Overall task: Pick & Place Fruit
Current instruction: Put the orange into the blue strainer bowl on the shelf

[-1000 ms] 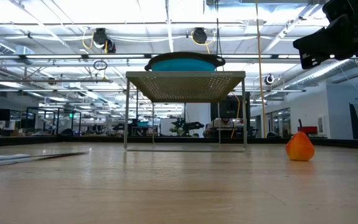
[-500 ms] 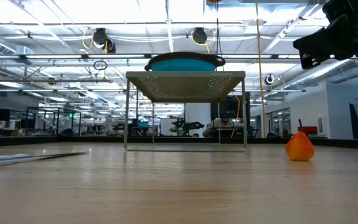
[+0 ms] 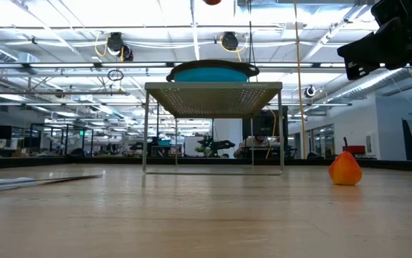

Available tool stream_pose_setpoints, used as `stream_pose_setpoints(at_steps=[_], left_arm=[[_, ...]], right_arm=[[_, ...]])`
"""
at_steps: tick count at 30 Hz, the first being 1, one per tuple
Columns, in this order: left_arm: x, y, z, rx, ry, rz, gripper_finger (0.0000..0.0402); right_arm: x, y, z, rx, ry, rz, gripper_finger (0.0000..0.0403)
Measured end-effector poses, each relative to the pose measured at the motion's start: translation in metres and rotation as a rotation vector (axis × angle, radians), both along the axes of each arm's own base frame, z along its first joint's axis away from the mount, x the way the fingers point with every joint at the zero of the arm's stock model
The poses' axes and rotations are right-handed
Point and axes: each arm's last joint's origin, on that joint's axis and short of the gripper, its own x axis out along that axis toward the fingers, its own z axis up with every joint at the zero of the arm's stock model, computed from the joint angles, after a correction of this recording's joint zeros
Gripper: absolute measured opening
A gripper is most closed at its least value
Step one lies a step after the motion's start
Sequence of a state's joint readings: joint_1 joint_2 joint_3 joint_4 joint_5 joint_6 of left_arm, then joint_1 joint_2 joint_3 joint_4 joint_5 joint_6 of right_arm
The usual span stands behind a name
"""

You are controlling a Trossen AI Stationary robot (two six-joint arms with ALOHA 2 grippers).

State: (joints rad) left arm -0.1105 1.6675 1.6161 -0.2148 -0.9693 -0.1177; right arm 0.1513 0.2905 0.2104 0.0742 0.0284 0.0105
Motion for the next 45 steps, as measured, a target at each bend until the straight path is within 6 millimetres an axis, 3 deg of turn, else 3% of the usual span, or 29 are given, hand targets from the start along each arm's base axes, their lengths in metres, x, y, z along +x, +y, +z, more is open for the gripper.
stream_pose_setpoints(at_steps=[7,14,21,33,45], left_arm=[[-0.008,0.043,0.002,-0.048,0.029,0.024,0.0136],[-0.017,0.084,-0.014,-0.245,0.076,0.017,0.0136],[-0.032,0.110,-0.031,-0.477,0.154,0.053,0.0136],[-0.039,0.123,-0.037,-0.648,0.165,-0.002,0.0136],[-0.039,0.124,-0.038,-0.648,0.178,-0.010,0.0136]], right_arm=[[0.000,0.000,0.000,0.000,0.001,-0.001,0.0000],[0.000,0.000,0.000,-0.001,0.004,-0.001,0.0000],[0.000,0.000,0.000,-0.001,0.004,-0.001,0.0000],[0.000,0.000,0.000,-0.001,0.004,-0.001,0.0000],[0.000,0.000,0.000,-0.001,0.004,-0.001,0.0000]])
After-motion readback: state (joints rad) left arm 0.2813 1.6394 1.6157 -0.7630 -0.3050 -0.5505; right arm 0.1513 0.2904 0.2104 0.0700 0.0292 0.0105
